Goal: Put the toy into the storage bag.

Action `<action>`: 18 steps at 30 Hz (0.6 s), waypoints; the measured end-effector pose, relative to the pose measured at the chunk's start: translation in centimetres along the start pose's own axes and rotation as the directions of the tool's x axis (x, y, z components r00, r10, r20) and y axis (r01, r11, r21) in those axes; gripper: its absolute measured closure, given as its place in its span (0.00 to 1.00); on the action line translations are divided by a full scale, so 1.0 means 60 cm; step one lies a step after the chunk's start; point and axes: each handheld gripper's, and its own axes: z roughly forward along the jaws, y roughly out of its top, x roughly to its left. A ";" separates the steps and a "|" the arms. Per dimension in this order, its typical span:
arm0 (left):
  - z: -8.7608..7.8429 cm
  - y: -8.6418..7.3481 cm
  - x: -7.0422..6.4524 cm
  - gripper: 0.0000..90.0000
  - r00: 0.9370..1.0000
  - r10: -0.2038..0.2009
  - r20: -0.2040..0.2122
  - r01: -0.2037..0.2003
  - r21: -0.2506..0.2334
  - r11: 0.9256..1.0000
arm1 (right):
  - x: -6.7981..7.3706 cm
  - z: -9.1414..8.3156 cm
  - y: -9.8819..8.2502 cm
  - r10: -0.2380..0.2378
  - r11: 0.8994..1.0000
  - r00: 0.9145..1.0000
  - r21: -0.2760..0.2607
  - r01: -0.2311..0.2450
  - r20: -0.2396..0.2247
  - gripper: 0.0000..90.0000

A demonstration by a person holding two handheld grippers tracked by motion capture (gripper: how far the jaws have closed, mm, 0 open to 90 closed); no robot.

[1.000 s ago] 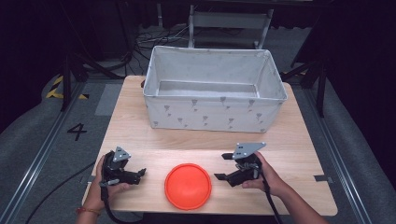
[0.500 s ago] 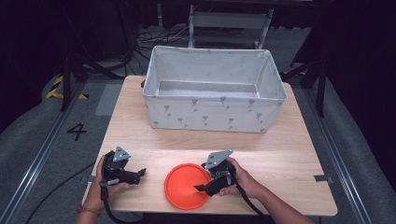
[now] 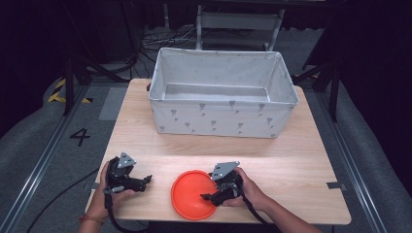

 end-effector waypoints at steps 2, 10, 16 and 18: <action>0.000 0.000 0.000 0.00 1.000 -0.004 0.001 0.004 0.002 1.000 | -0.006 -0.002 0.001 0.031 0.999 1.000 -0.012 -0.031 0.004 0.46; 0.000 0.000 0.000 0.00 1.000 -0.003 0.002 0.003 0.001 1.000 | -0.037 -0.016 0.002 0.109 0.993 0.992 -0.032 -0.111 -0.060 0.76; 0.000 0.000 0.000 0.00 1.000 -0.002 0.004 0.002 0.001 1.000 | -0.045 -0.043 0.006 0.108 0.990 0.987 -0.078 -0.118 -0.116 0.86; 0.000 0.000 0.000 0.00 1.000 -0.001 0.003 0.001 0.000 1.000 | -0.046 -0.056 0.008 0.100 0.990 0.987 -0.089 -0.112 -0.129 0.88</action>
